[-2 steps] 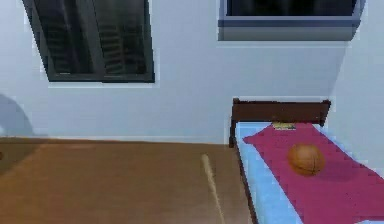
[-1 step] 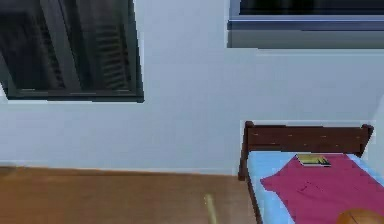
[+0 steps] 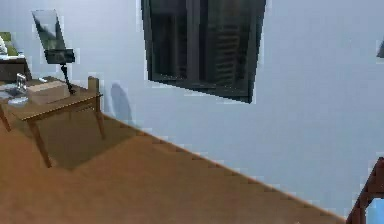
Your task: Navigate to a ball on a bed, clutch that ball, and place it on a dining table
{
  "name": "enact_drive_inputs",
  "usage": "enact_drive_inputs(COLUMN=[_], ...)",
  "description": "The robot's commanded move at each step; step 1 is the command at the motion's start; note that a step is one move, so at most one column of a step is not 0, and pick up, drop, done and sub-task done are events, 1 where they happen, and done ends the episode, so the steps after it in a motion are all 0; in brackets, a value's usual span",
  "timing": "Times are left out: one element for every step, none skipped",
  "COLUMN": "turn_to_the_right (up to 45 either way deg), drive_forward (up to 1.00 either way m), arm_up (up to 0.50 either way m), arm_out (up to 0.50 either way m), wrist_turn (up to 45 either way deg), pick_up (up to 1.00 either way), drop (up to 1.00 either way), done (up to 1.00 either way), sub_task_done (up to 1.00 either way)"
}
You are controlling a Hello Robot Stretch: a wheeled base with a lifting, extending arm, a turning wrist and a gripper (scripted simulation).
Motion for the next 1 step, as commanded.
enact_drive_inputs(turn_to_the_right=[45.0], drive_forward=[0.0], arm_up=[0.0], arm_out=[0.0], wrist_turn=[0.0], pick_up=[0.0], drop=[0.0], done=[0.0], sub_task_done=[0.0])
